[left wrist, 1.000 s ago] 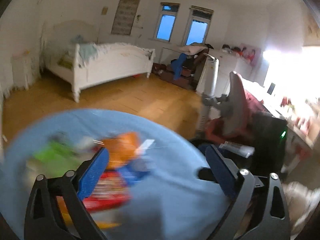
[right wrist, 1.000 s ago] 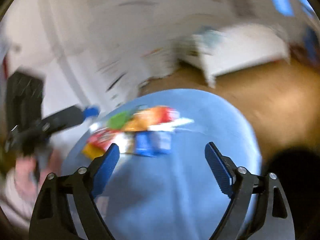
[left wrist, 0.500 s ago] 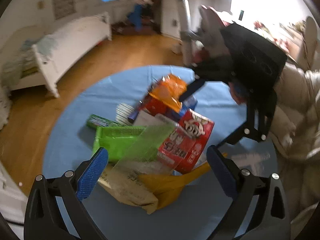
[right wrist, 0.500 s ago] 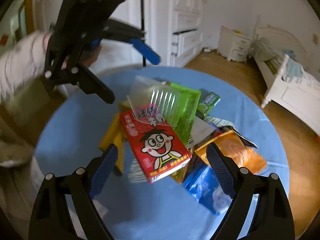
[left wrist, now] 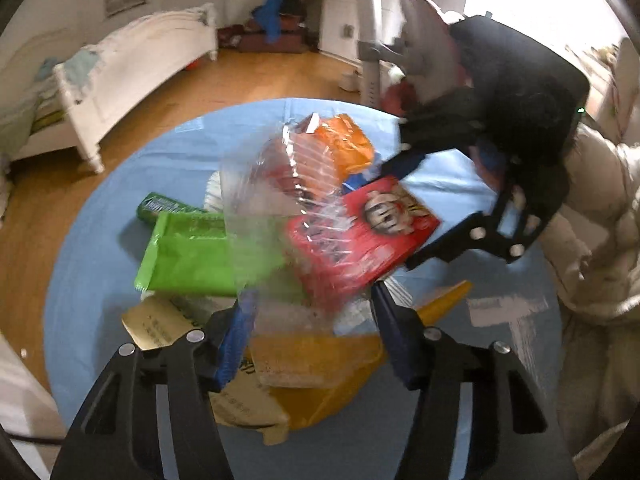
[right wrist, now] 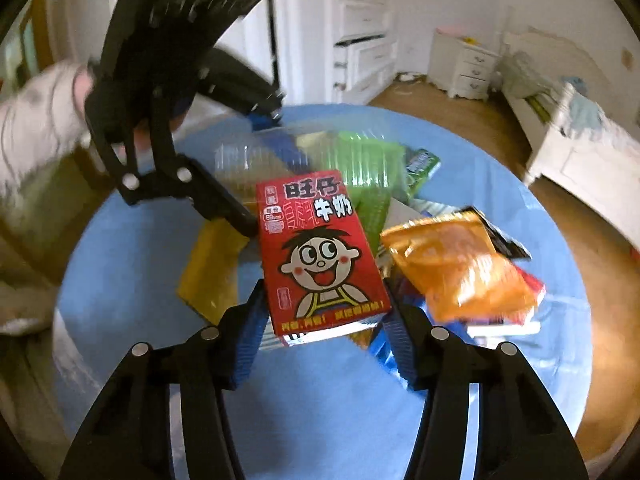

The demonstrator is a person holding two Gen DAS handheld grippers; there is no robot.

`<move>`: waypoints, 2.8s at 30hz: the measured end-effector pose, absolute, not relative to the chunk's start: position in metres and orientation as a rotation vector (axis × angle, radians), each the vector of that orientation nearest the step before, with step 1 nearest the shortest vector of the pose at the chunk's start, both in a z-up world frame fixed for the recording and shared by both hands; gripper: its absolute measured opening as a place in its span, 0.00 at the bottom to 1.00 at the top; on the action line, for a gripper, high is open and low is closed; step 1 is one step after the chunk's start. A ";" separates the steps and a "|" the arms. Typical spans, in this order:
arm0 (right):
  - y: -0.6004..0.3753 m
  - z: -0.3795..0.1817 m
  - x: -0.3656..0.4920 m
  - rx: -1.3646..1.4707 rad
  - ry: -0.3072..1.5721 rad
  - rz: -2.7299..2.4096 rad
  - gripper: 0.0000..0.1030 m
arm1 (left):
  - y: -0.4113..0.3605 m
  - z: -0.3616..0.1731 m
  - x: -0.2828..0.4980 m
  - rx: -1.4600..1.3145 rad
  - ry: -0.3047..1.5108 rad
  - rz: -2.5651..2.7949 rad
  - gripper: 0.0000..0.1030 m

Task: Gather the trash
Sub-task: 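Grasp the clear plastic tray with left tool while right tool grasps the red milk box, then carry the tray and red box over the bin and release both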

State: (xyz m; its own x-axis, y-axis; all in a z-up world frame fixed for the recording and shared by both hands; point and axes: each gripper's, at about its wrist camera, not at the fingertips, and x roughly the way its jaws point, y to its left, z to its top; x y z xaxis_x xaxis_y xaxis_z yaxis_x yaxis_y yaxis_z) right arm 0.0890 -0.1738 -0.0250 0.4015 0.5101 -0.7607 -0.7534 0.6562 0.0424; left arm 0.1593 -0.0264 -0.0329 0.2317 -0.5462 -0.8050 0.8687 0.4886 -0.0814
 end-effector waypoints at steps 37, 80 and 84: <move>-0.521 -0.080 -0.059 0.874 0.523 0.077 0.53 | -0.288 -0.025 0.081 -0.065 0.820 -1.035 0.47; -0.539 -0.113 -0.047 0.939 0.634 -0.024 0.74 | -0.308 -0.033 0.091 -0.100 0.856 -0.926 0.83; -0.495 -0.090 -0.023 0.805 0.661 0.061 0.74 | -0.250 -0.022 0.092 -0.178 0.817 -0.822 0.83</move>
